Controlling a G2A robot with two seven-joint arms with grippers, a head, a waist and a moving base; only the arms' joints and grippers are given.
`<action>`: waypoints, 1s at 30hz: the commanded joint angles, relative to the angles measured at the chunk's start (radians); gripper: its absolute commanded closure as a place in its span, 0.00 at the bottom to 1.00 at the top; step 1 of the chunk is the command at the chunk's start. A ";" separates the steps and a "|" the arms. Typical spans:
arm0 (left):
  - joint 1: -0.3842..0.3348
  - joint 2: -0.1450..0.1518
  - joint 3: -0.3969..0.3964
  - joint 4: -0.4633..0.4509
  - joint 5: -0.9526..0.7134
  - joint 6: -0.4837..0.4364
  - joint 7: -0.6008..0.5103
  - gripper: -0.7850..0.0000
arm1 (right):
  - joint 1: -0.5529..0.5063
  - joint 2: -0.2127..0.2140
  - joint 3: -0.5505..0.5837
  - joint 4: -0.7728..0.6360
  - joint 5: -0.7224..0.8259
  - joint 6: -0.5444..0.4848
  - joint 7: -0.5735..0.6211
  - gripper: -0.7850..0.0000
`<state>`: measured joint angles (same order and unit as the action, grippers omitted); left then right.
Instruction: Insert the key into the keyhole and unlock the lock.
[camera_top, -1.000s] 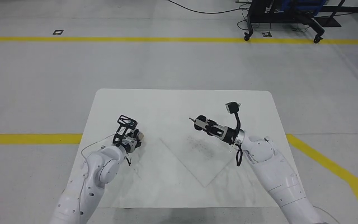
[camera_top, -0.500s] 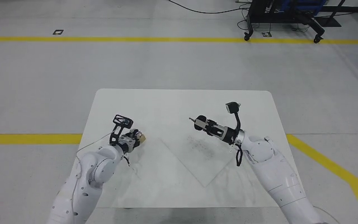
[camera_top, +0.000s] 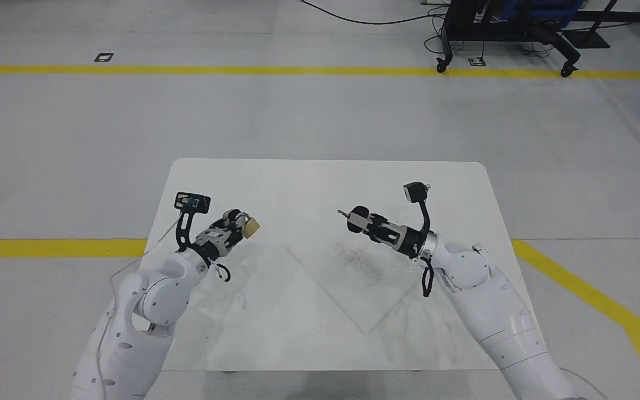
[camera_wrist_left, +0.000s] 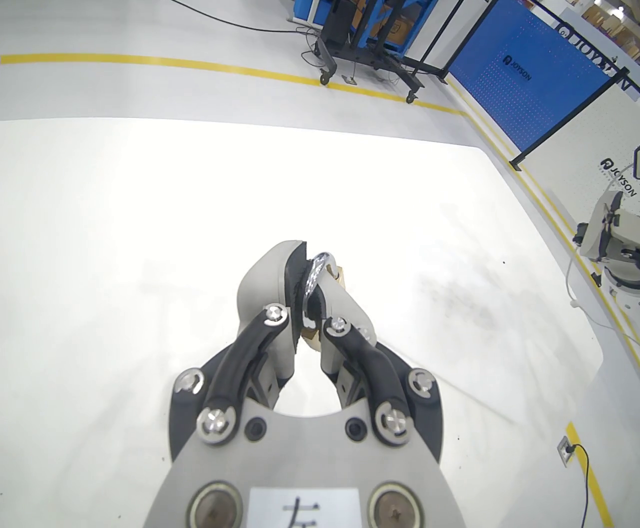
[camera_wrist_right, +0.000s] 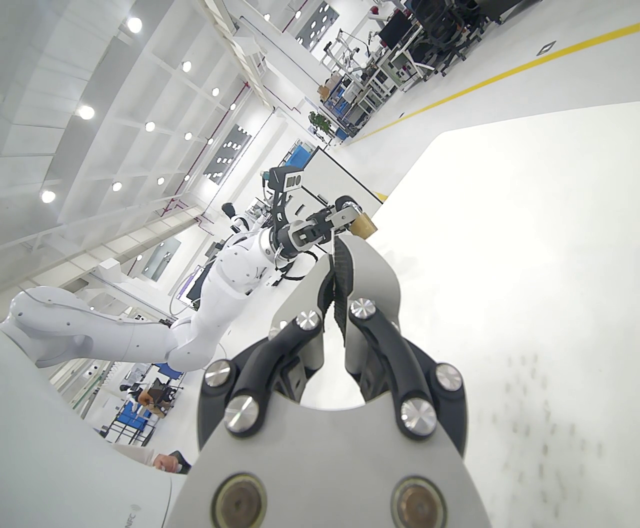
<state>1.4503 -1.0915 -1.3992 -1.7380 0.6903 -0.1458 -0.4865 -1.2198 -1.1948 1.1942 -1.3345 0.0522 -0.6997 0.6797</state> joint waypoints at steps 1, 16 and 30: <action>-0.022 -0.008 -0.016 0.005 -0.293 0.027 -0.046 1.00 | -0.006 -0.005 -0.016 -0.010 0.037 0.018 -0.028 1.00; -0.088 -0.033 -0.040 0.074 -0.942 0.190 -0.169 1.00 | 0.036 -0.033 -0.091 0.021 0.148 0.037 -0.097 1.00; -0.309 -0.067 0.065 0.279 -1.355 0.555 -0.229 1.00 | 0.043 -0.078 -0.219 -0.021 0.171 0.224 -0.252 1.00</action>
<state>1.1517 -1.1589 -1.3370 -1.4653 -0.6799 0.4035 -0.7180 -1.1746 -1.2713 0.9768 -1.3491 0.2000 -0.4743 0.4256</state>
